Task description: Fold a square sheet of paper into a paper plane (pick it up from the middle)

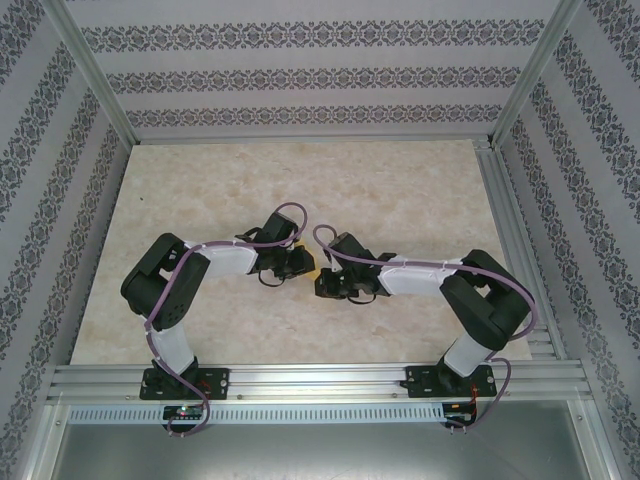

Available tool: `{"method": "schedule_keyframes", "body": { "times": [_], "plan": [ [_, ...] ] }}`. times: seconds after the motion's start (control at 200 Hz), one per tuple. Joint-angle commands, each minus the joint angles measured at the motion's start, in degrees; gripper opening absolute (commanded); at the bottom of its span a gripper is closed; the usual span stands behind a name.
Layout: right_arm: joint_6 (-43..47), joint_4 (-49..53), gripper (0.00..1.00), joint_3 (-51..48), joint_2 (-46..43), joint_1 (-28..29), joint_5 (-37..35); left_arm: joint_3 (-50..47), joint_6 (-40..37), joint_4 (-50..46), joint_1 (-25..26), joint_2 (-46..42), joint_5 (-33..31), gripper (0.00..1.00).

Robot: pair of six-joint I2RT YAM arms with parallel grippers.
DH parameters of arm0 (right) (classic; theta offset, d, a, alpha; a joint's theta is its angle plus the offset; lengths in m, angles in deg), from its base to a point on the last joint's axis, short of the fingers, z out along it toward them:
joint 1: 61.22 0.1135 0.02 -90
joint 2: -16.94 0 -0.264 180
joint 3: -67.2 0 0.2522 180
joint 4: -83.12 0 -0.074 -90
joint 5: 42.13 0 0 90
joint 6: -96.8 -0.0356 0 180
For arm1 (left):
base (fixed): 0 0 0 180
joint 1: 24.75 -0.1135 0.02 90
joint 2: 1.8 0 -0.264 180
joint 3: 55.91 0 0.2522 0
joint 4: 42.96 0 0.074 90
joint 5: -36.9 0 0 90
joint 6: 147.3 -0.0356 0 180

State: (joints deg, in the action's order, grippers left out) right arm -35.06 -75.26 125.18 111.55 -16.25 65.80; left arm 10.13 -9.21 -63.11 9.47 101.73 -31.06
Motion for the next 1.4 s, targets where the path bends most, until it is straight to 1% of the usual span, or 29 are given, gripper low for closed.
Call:
{"method": "schedule_keyframes", "body": {
  "times": [0.0, 0.15, 0.335, 0.52, 0.629, 0.754, 0.829, 1.104, 1.394],
  "plan": [
    [1.26, 1.50, 0.10, 0.58, 0.23, -0.53, -2.80, -0.11, 0.25, -5.63, 0.00, 2.56, -4.88, 0.20],
    [0.92, 1.10, 0.10, -0.51, -0.32, -1.74, -3.17, 0.11, 0.11, -5.78, -0.02, 2.93, -4.76, 0.20],
    [-1.00, -2.91, 0.10, -3.74, 0.03, -3.97, -0.94, 0.12, -0.14, -5.91, 0.05, 3.40, -4.90, 0.20],
    [-1.92, -3.68, 0.10, -5.32, 0.93, -4.62, -0.05, 0.11, -0.19, -5.99, -0.02, 3.54, -4.97, 0.20],
    [-2.48, -4.43, 0.10, -5.15, -2.16, -4.84, 1.69, 0.11, -0.20, -6.09, 0.02, 3.52, -5.01, 0.20],
    [-1.76, -3.60, 0.12, -2.48, -5.68, -4.81, 2.89, 0.20, -0.15, -6.10, 0.02, 3.53, -5.10, 0.20],
    [-0.92, -3.27, 0.13, -0.75, -4.68, -4.75, 3.40, 0.28, -0.20, -6.18, -0.02, 3.44, -5.13, 0.20],
    [-0.07, -3.25, 0.13, 3.54, 3.23, -3.92, 4.37, 0.34, -0.37, -6.64, -0.01, 3.46, -5.17, 0.21],
    [-0.21, -2.43, 0.12, 0.85, 4.59, -4.79, 3.33, 0.48, -0.33, -6.53, 0.00, 3.69, -5.23, 0.21]
  ]
}}
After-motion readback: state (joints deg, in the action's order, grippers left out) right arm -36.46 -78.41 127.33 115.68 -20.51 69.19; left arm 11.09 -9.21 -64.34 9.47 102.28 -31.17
